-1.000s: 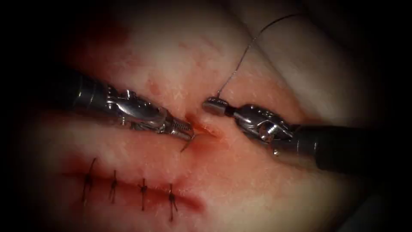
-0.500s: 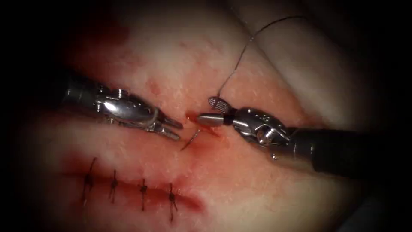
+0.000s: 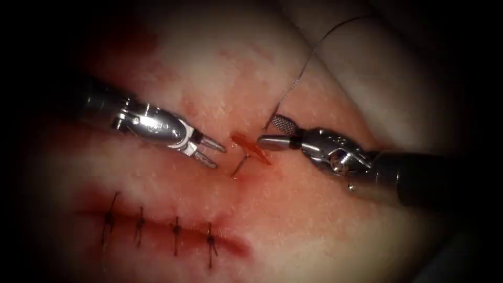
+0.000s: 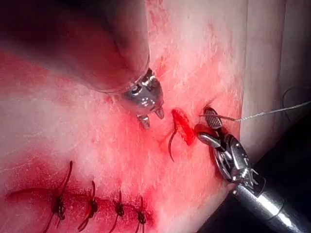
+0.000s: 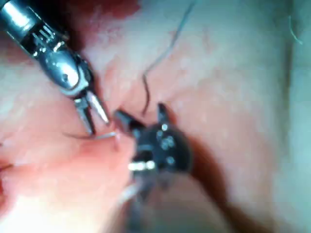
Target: Wound Closure
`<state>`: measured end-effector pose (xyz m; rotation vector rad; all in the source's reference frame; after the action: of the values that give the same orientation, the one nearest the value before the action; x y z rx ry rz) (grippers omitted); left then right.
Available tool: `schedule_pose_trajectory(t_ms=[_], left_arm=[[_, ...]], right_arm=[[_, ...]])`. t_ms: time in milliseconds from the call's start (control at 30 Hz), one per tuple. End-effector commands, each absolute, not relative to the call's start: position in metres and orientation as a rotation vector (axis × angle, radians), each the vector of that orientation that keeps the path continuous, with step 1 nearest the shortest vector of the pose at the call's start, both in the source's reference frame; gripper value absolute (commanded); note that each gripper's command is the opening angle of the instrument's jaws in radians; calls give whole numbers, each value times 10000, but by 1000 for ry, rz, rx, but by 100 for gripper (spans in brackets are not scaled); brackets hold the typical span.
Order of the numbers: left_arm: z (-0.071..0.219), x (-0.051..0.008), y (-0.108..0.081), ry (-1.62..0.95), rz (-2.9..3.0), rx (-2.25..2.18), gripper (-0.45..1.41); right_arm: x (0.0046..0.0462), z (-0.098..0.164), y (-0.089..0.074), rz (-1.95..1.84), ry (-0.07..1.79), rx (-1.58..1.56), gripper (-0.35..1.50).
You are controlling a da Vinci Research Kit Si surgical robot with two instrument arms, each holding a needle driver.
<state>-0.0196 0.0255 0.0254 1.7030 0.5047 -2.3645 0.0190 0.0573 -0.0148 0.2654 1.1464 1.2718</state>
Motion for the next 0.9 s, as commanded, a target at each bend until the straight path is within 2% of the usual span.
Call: schedule_pose_trajectory(t_ms=[33,900], left_arm=[[258,-203,248,506,-2364,1700,44],[245,-238,245,431,-2306,1781,45]], right_arm=[[194,-141,570,1274,1145,263,128],[197,-132,566,1285,1144,210,126]])
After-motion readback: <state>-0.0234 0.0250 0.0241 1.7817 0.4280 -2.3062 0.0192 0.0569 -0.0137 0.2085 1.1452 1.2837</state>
